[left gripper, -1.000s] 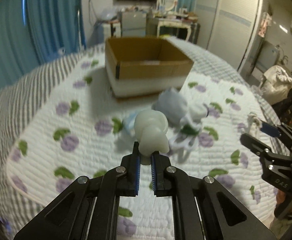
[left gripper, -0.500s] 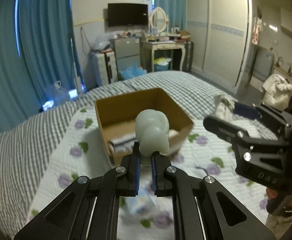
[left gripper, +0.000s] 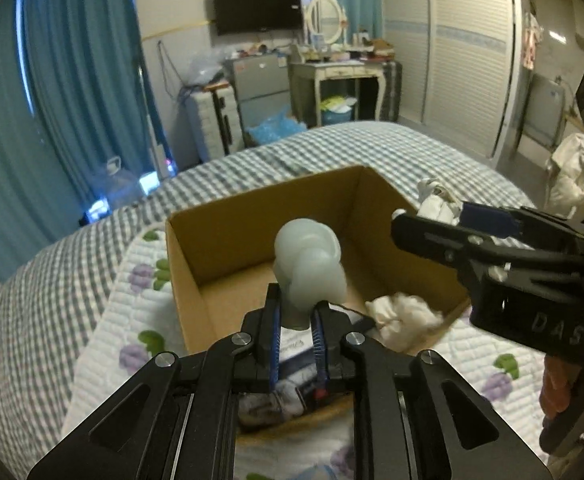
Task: Organize soft objects
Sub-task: 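Lower both held items into the box and open both tools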
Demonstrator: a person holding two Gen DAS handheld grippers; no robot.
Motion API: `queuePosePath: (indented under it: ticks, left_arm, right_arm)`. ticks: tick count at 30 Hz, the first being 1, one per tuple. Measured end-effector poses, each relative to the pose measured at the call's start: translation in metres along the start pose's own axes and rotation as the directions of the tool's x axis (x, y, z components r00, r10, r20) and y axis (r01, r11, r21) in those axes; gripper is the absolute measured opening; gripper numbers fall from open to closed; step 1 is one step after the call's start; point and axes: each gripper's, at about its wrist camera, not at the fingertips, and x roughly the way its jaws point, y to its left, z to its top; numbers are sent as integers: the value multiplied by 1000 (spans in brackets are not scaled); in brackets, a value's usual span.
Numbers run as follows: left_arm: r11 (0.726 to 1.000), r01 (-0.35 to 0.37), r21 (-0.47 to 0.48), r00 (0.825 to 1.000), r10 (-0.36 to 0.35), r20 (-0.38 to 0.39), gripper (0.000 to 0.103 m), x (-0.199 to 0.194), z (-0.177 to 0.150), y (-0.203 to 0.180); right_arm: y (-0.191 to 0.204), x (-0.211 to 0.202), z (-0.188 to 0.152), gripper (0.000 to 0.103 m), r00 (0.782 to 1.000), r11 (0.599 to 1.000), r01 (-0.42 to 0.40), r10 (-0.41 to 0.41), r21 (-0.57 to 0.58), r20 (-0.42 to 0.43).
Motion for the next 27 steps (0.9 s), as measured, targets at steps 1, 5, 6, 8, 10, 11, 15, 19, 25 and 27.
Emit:
queuePosePath:
  ticks: [1, 5, 6, 8, 10, 11, 15, 19, 25, 27]
  left_arm:
    - [1000, -1, 1, 1000, 1, -8, 28, 3, 0, -1]
    - [1000, -21, -18, 999, 22, 45, 68, -5, 1, -1]
    - [1000, -24, -16, 998, 24, 52, 68, -10, 2, -1]
    - [999, -29, -23, 998, 30, 48, 68, -17, 4, 0]
    - [999, -39, -31, 997, 41, 63, 68, -31, 6, 3]
    - [999, -39, -31, 997, 42, 72, 68, -43, 6, 3]
    - [998, -63, -29, 989, 66, 129, 69, -96, 12, 6]
    - [996, -73, -45, 973, 81, 217, 80, -172, 14, 6]
    - [993, -88, -77, 943, 108, 315, 82, -261, 2, 3]
    - [991, -99, -86, 937, 122, 329, 82, -280, -6, 1]
  right_arm:
    - [-2, 1, -1, 60, 1000, 1000, 2, -2, 10, -4]
    - [-6, 2, 3, 67, 1000, 999, 15, -15, 39, -5]
    - [-5, 0, 5, 70, 1000, 999, 26, -26, 33, -1]
    - [-2, -8, 9, 73, 999, 999, 41, -41, 21, 11]
    - [2, -25, 16, 79, 998, 999, 51, -51, 19, 33]
    - [3, -31, 18, 81, 997, 998, 57, -57, 16, 42]
    - [23, -90, 33, 83, 992, 997, 72, -70, -17, 107]
    - [48, -157, 45, 90, 981, 991, 109, -96, -74, 167]
    - [81, -261, 40, 103, 964, 976, 168, -134, -138, 229]
    - [85, -284, 32, 103, 964, 974, 171, -134, -149, 231]
